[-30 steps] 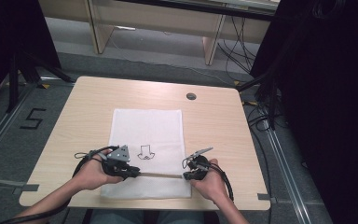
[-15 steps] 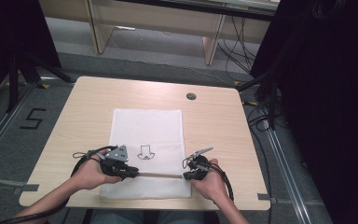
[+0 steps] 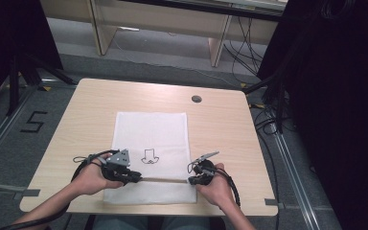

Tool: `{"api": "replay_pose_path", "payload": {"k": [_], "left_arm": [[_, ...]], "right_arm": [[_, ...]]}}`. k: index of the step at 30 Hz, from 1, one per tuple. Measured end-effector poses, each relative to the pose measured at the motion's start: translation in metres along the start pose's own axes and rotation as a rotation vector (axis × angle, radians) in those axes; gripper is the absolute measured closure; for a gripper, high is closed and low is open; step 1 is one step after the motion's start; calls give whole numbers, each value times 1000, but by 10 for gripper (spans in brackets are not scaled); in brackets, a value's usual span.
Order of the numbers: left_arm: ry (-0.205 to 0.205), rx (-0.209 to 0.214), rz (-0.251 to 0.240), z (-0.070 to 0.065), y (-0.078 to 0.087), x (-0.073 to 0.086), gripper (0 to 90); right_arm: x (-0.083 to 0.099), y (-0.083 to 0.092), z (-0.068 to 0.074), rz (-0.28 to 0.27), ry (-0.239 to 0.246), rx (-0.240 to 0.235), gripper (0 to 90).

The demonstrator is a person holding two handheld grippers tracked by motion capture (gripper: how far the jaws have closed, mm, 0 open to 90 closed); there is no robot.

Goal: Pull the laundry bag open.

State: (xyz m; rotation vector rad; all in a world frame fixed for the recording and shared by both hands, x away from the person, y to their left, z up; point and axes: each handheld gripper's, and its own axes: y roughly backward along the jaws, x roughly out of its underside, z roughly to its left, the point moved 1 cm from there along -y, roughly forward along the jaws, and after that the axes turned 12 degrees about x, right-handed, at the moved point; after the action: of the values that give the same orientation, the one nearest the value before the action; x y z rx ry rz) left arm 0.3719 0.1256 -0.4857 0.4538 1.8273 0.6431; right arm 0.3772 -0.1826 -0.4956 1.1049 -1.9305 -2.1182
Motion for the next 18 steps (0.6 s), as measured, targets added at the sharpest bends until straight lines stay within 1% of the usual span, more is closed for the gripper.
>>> {"api": "replay_pose_path", "payload": {"k": [1,2,3,4,5,6,7,11,12,13,14,15,16,18], "left_arm": [[13,-3,1,-1,1,1,819],[6,-12,9,0,2,1,820],[4,-10,10,1,3,2,819],[10,-2,1,1,4,3,820],[15,-11,-1,1,4,4,819],[8,-14,15,2,6,4,819],[23,-6,-4,1,5,4,819],[20,-1,-5,1,4,5,819],[12,-9,2,1,5,5,819],[19,-15,7,1,5,5,820],[14,-17,15,1,6,6,819],[5,-14,8,2,7,6,819],[26,-6,-8,1,7,7,820],[16,-15,10,1,7,8,819]], "right_arm": [[0,1,1,20,-21,6,900],[0,0,0,1,-1,0,900],[0,0,0,-3,3,-1,900],[0,0,0,-3,4,-1,900],[0,0,0,4,-5,-1,900],[0,0,0,2,-2,-2,900],[0,0,0,2,-2,-2,900],[0,0,0,-1,-1,-2,900],[0,0,0,-1,-1,-1,900],[0,0,0,-2,2,0,900],[0,0,0,4,-5,1,900],[0,0,0,4,-5,0,900],[0,0,0,5,-5,0,900],[0,0,0,-1,1,-1,900]]}}
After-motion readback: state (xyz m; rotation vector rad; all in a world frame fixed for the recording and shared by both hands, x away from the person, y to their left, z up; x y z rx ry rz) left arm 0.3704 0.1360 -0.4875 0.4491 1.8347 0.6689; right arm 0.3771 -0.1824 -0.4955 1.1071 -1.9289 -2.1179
